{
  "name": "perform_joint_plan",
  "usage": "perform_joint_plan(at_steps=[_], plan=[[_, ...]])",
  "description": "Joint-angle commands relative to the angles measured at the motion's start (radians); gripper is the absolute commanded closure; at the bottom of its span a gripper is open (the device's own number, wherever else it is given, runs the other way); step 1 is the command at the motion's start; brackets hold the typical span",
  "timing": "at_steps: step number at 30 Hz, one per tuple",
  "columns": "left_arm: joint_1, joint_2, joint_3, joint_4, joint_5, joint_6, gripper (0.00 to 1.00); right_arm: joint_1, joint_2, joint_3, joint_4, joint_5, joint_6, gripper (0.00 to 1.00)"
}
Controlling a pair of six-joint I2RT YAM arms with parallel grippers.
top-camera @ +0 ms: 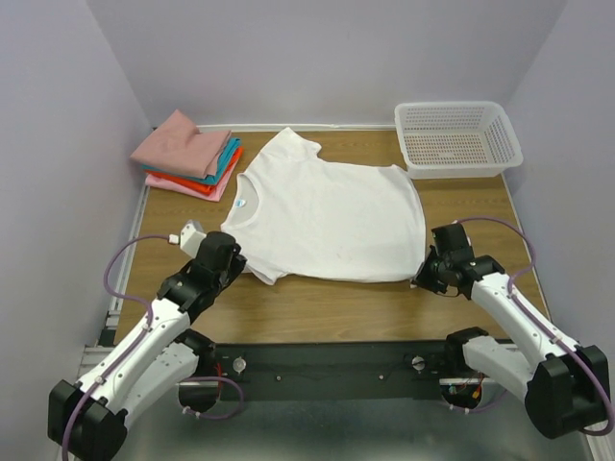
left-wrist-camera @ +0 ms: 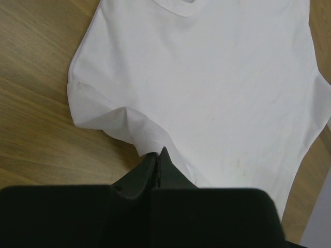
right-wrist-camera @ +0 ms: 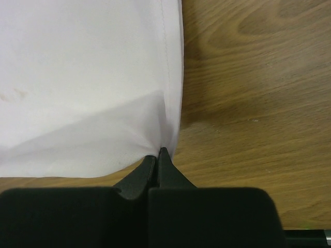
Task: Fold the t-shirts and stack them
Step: Fold the tshirt
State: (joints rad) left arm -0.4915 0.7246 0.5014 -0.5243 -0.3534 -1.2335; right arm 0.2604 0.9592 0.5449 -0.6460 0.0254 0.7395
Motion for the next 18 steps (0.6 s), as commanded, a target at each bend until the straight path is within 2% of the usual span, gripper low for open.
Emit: perform_joint_plan(at_steps=[1, 7, 12, 18], plan=[[-0.002, 0.054, 0.069, 0.09, -0.078, 0.032, 1.0, -0.001, 0.018, 0.012, -0.009, -0.013, -0.002, 0.99], [-0.002, 0.191, 0.149, 0.158, -0.11, 0.094, 1.0, -0.001, 0.061, 0.102, -0.012, 0.109, -0.045, 0.99], [-0.002, 0.295, 0.215, 0.262, -0.117, 0.178, 1.0, -0.001, 0.221, 0.185, -0.009, 0.143, -0.084, 0.99], [0.001, 0.458, 0.305, 0.313, -0.127, 0.246, 1.0, -0.001, 0.306, 0.274, 0.006, 0.215, -0.123, 0.99]])
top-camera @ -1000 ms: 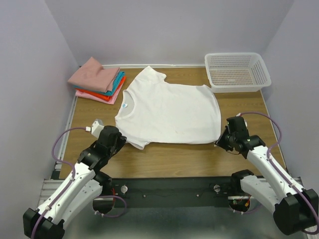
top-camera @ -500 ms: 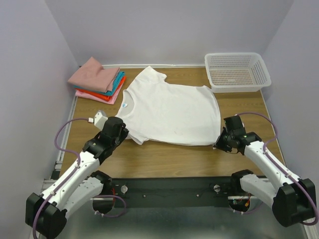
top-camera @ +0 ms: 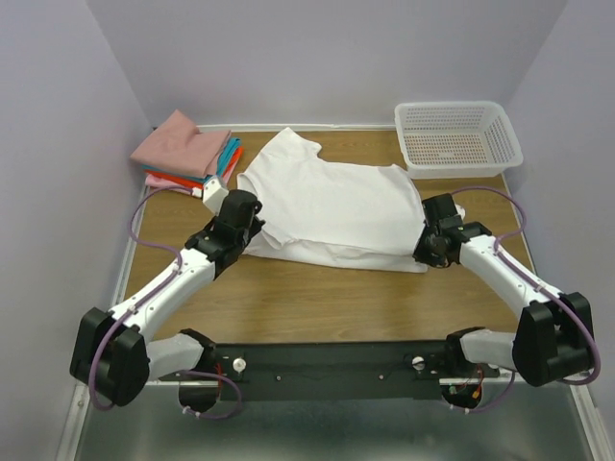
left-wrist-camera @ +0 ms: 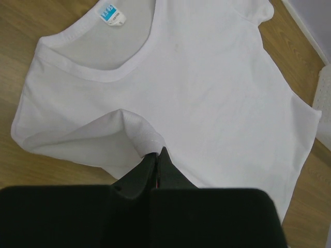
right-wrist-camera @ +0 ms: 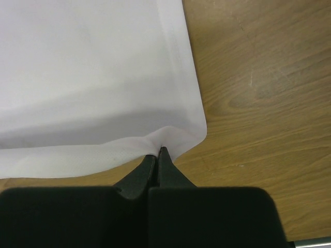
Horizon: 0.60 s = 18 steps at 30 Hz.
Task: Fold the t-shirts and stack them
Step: Fold the tshirt
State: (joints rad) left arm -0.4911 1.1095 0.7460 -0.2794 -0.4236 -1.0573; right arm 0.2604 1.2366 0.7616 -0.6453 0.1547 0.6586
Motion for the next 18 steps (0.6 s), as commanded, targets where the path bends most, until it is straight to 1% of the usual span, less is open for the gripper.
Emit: perform_joint_plan(at_steps=[1, 5, 8, 12, 18], plan=[[0.0, 0.096, 0.09, 0.066, -0.058, 0.085, 1.0, -0.003, 0.04, 0.067, 0.006, 0.088, -0.05, 0.99], [0.002, 0.219, 0.154, 0.048, -0.06, 0.124, 1.0, -0.003, 0.105, 0.099, 0.019, 0.098, -0.076, 0.99], [0.003, 0.28, 0.193, 0.048, -0.067, 0.148, 1.0, -0.003, 0.142, 0.122, 0.038, 0.094, -0.093, 0.99], [0.008, 0.349, 0.233, 0.055, -0.112, 0.167, 1.0, -0.003, 0.222, 0.15, 0.059, 0.103, -0.102, 0.99], [0.023, 0.489, 0.328, 0.065, -0.096, 0.212, 1.0, -0.003, 0.293, 0.182, 0.075, 0.129, -0.102, 0.97]])
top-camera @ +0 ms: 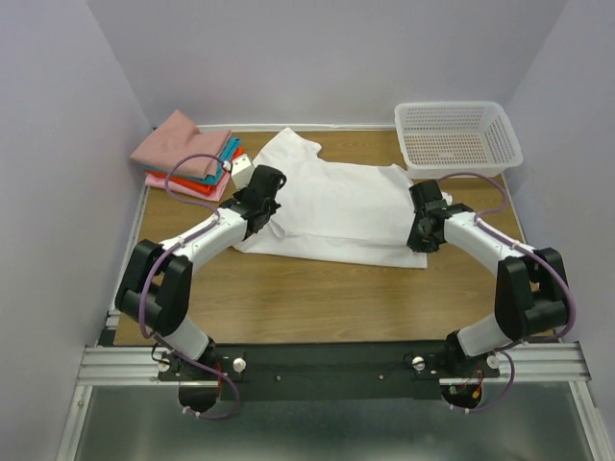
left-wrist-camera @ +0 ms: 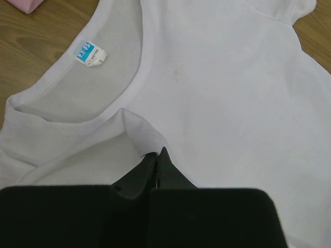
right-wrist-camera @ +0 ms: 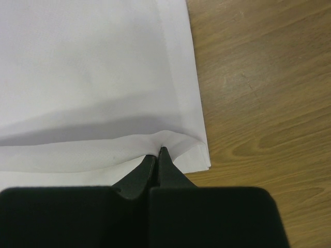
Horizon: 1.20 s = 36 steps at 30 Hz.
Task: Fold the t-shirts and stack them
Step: Fold the tshirt
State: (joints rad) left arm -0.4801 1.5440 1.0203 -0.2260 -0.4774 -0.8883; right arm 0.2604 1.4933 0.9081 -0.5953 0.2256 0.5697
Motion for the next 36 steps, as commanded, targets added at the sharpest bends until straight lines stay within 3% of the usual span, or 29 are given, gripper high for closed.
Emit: perform_joint_plan(at_steps=[1, 5, 6, 8, 9, 11, 12, 13, 14, 15, 16, 23, 29, 33, 36], plan=[[0.015, 0.071, 0.066, 0.01, -0.041, 0.043, 1.0, -0.003, 0.041, 0.04, 0.025, 0.066, -0.011, 0.97], [0.034, 0.169, 0.127, 0.002, -0.03, 0.058, 0.98, -0.004, 0.08, 0.064, 0.031, 0.121, -0.005, 0.92], [0.035, 0.182, 0.138, 0.004, -0.029, 0.066, 0.92, -0.004, 0.09, 0.072, 0.028, 0.135, -0.005, 0.91], [0.041, 0.208, 0.168, 0.008, -0.029, 0.083, 0.67, -0.006, 0.125, 0.087, 0.028, 0.184, -0.005, 0.84], [0.044, 0.214, 0.178, 0.013, -0.032, 0.086, 0.48, -0.006, 0.139, 0.106, 0.028, 0.202, -0.004, 0.8], [0.054, 0.225, 0.205, 0.013, -0.041, 0.094, 0.32, -0.01, 0.162, 0.127, 0.028, 0.245, -0.001, 0.72], [0.058, 0.226, 0.224, 0.01, -0.041, 0.103, 0.16, -0.012, 0.186, 0.15, 0.028, 0.292, 0.002, 0.55], [0.064, 0.226, 0.231, 0.01, -0.037, 0.113, 0.14, -0.013, 0.194, 0.164, 0.026, 0.323, 0.004, 0.42], [0.064, 0.226, 0.241, 0.001, -0.021, 0.129, 0.07, -0.012, 0.205, 0.182, 0.026, 0.369, 0.013, 0.22], [0.064, 0.22, 0.25, -0.004, -0.015, 0.132, 0.07, -0.013, 0.205, 0.183, 0.026, 0.388, 0.019, 0.08], [0.064, 0.202, 0.245, 0.0, -0.003, 0.137, 0.06, -0.013, 0.202, 0.195, 0.026, 0.4, 0.025, 0.0], [0.044, 0.091, 0.084, 0.045, 0.132, 0.14, 0.06, -0.012, 0.064, 0.144, 0.025, 0.442, 0.038, 0.0], [-0.008, 0.019, -0.064, 0.126, 0.282, 0.147, 0.06, -0.012, -0.074, 0.063, 0.063, 0.14, -0.039, 0.0], [-0.012, 0.033, -0.094, 0.172, 0.338, 0.153, 0.06, -0.012, -0.123, -0.053, 0.187, -0.169, -0.073, 0.0], [-0.014, 0.065, -0.086, 0.178, 0.333, 0.149, 0.06, -0.012, -0.125, -0.072, 0.21, -0.22, -0.067, 0.0]])
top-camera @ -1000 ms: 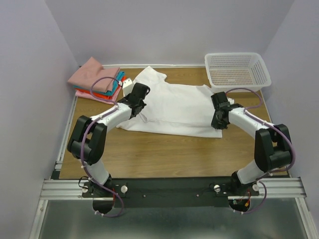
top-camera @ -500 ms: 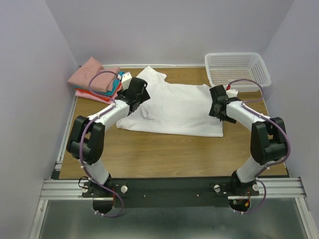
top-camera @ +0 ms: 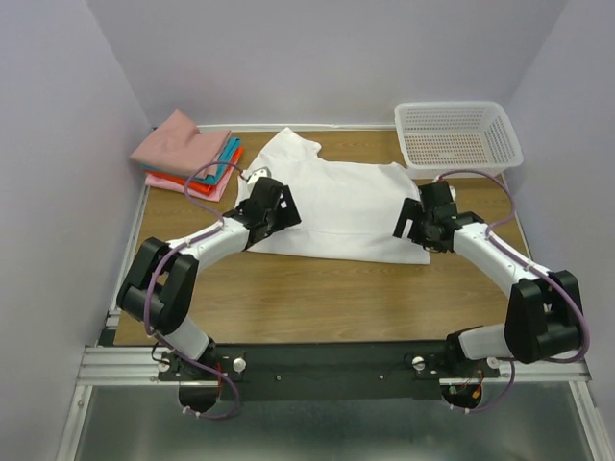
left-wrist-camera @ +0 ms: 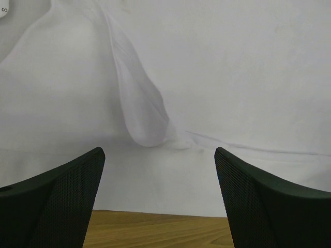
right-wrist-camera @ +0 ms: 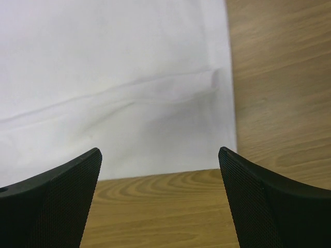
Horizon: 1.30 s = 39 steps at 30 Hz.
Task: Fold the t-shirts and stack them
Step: Fold the tshirt
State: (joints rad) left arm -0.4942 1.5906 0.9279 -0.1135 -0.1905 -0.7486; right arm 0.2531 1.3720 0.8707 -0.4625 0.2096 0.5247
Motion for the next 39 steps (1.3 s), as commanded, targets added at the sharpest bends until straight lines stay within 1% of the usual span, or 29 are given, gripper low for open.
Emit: perform_joint_plan(at_steps=[1, 5, 9, 13, 17, 23, 25, 27, 28, 29, 30, 31, 32, 33, 34, 35, 39], plan=[[0.002, 0.028, 0.017, 0.08, 0.048, 0.015, 0.05, -0.005, -0.002, -0.038, 0.079, -0.203, -0.02, 0.0], [0.0, 0.112, 0.077, 0.106, 0.092, 0.035, 0.05, -0.006, -0.016, -0.047, 0.079, -0.202, -0.025, 0.0], [0.0, 0.198, 0.163, 0.107, 0.129, 0.058, 0.05, -0.005, -0.051, -0.052, 0.078, -0.164, -0.028, 0.0], [0.0, 0.253, 0.256, 0.109, 0.126, 0.083, 0.05, -0.005, -0.082, -0.053, 0.078, -0.142, -0.034, 0.0], [0.0, 0.33, 0.34, 0.146, 0.141, 0.109, 0.05, -0.006, -0.12, -0.059, 0.076, -0.134, -0.035, 0.0], [-0.001, 0.382, 0.462, 0.14, 0.158, 0.176, 0.05, -0.006, -0.178, -0.078, 0.071, -0.115, -0.045, 0.0], [-0.001, 0.368, 0.491, 0.086, 0.134, 0.184, 0.05, -0.005, -0.197, -0.082, 0.07, -0.118, -0.045, 0.0], [-0.001, 0.326, 0.454, 0.08, 0.094, 0.18, 0.05, -0.005, -0.202, -0.085, 0.071, -0.136, -0.055, 0.0], [-0.001, 0.298, 0.392, 0.08, 0.079, 0.173, 0.05, -0.005, -0.203, -0.087, 0.07, -0.156, -0.061, 0.0], [-0.001, 0.228, 0.352, 0.081, 0.047, 0.154, 0.05, -0.005, -0.202, -0.09, 0.07, -0.164, -0.066, 0.0], [0.0, 0.189, 0.266, 0.083, 0.03, 0.141, 0.05, -0.006, -0.202, -0.091, 0.07, -0.171, -0.069, 0.0], [-0.001, 0.151, 0.266, 0.083, 0.011, 0.124, 0.05, -0.005, -0.2, -0.094, 0.071, -0.173, -0.072, 0.0], [-0.001, 0.072, 0.17, 0.084, 0.003, 0.109, 0.05, -0.005, -0.198, -0.096, 0.07, -0.174, -0.072, 0.0], [-0.001, 0.036, 0.073, 0.103, -0.004, 0.077, 0.05, -0.006, -0.195, -0.099, 0.071, -0.177, -0.074, 0.0], [-0.001, 0.005, 0.072, 0.109, -0.003, 0.063, 0.05, -0.006, -0.192, -0.101, 0.071, -0.174, -0.075, 0.0], [-0.001, -0.047, -0.004, 0.109, 0.003, 0.057, 0.05, -0.005, -0.191, -0.102, 0.071, -0.176, -0.077, 0.0], [-0.003, -0.083, -0.106, 0.168, 0.049, 0.037, 0.04, -0.006, -0.166, -0.105, 0.071, -0.183, -0.081, 0.0]])
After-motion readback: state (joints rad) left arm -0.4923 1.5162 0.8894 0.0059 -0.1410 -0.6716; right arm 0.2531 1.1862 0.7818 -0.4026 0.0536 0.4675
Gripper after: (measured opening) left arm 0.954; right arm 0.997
